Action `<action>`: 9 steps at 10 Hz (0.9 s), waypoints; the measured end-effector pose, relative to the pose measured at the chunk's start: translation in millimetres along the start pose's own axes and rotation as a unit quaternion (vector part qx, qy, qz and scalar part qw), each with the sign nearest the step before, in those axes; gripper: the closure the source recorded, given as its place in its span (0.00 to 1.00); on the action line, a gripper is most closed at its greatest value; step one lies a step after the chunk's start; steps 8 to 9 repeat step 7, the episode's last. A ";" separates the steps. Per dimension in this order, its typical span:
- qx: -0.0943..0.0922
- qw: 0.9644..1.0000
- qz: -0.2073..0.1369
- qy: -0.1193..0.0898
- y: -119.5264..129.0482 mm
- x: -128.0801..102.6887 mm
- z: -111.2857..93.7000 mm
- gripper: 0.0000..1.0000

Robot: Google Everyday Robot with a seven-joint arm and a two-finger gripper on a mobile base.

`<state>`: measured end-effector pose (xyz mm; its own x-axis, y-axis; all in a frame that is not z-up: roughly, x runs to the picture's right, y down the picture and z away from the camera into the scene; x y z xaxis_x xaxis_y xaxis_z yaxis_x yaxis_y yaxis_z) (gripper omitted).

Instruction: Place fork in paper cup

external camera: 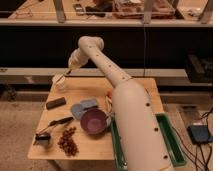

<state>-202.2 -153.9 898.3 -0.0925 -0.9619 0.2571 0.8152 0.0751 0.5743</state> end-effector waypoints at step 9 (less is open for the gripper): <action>-0.016 1.000 0.000 0.004 3.7 -1.9 1.3 0.20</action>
